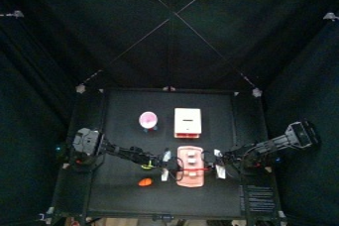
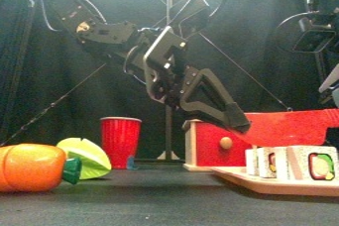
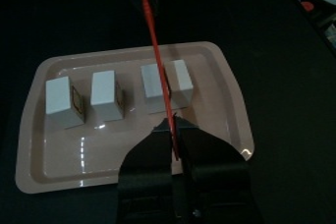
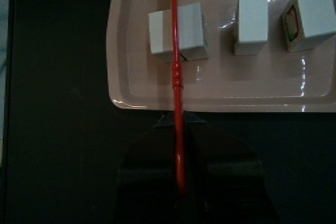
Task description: Cut sushi roll
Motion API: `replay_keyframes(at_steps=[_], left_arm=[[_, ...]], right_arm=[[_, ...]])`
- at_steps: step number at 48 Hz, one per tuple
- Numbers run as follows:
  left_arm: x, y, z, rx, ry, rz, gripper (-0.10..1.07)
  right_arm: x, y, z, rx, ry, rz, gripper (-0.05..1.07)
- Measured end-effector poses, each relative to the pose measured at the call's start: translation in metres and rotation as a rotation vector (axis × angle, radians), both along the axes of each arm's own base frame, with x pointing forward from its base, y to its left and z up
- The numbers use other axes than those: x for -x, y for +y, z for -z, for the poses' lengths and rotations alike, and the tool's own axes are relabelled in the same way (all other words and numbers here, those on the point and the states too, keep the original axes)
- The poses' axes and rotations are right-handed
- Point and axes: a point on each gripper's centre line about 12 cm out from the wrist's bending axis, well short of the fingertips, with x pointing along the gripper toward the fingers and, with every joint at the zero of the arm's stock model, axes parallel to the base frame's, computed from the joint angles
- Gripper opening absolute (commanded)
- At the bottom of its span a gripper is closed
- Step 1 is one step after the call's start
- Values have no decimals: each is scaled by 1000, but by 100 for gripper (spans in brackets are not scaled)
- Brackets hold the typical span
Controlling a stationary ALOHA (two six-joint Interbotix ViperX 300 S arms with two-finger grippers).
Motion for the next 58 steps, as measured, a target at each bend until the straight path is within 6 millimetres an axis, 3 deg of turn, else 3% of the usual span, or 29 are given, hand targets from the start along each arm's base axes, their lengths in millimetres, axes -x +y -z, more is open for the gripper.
replay_keyframes(at_steps=[58], left_arm=[[1,-13,-4,-6,-10,35,29]], right_arm=[[0,2,-1,-4,-2,-5,40]])
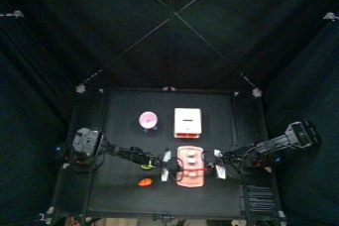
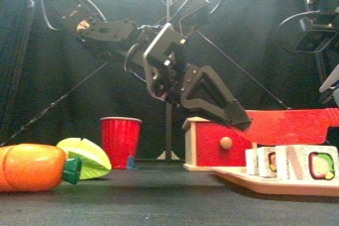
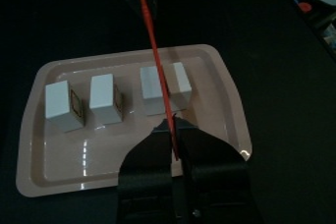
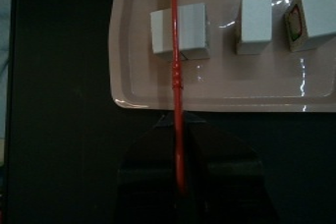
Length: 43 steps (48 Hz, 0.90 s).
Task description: Cut sushi roll
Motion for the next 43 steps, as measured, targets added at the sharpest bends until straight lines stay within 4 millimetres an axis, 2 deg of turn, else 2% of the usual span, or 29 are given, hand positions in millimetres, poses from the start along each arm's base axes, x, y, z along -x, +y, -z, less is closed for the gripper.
replay_keyframes(at_steps=[12,43], left_arm=[[0,-2,-1,0,-1,3,29],[-1,1,-1,1,-3,-3,29]], right_arm=[[1,5,0,0,-1,-22,40],[1,3,0,3,0,-14,40]])
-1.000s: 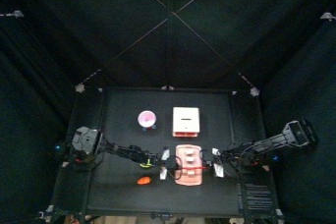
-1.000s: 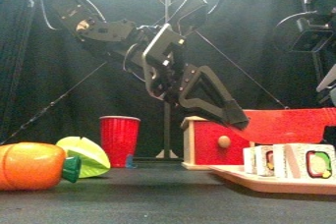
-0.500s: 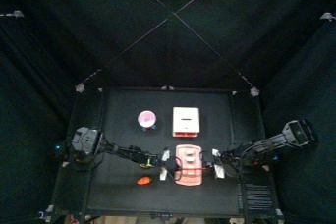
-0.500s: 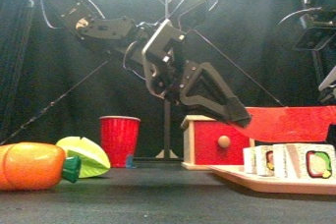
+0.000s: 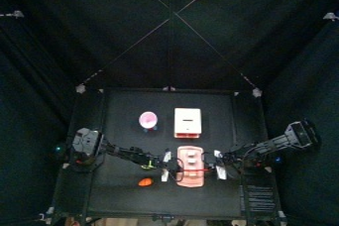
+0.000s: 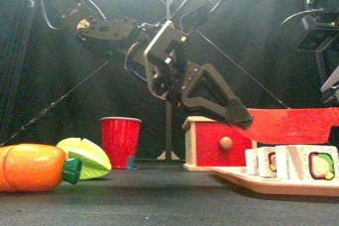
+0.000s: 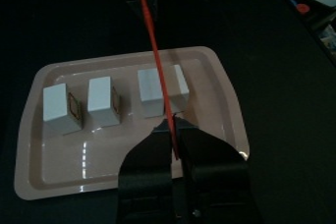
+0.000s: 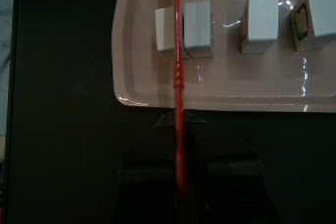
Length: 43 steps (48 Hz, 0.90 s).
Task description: Cut sushi roll
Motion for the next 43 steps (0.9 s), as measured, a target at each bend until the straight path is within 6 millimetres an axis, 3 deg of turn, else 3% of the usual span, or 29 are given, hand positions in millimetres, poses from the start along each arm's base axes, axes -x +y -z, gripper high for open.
replay_keyframes(at_steps=[29,43], left_arm=[[-1,3,8,-4,15,-5,29],[-2,3,20,-4,40,-9,29]], right_arm=[[-1,0,8,7,34,7,40],[-1,-1,19,-3,82,31,40]])
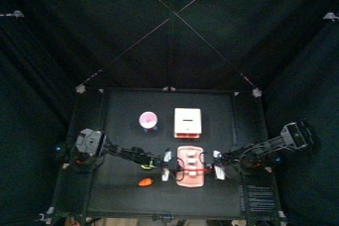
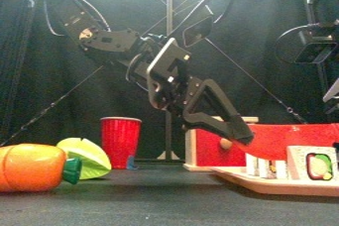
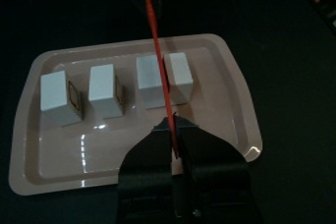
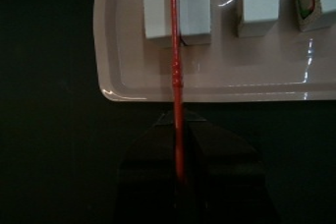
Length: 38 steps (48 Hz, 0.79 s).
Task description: Cut sushi roll
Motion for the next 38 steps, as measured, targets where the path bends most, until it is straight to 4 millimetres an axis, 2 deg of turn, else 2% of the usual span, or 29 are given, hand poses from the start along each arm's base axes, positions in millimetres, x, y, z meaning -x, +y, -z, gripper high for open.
replay_keyframes(at_steps=[11,22,38], left_arm=[[-1,0,14,8,29,-13,29],[0,1,17,8,51,-16,29],[1,-2,17,2,91,-6,29]], right_arm=[[-1,-1,11,12,40,10,40],[-4,-1,23,27,84,16,40],[-9,11,23,11,107,-16,40]])
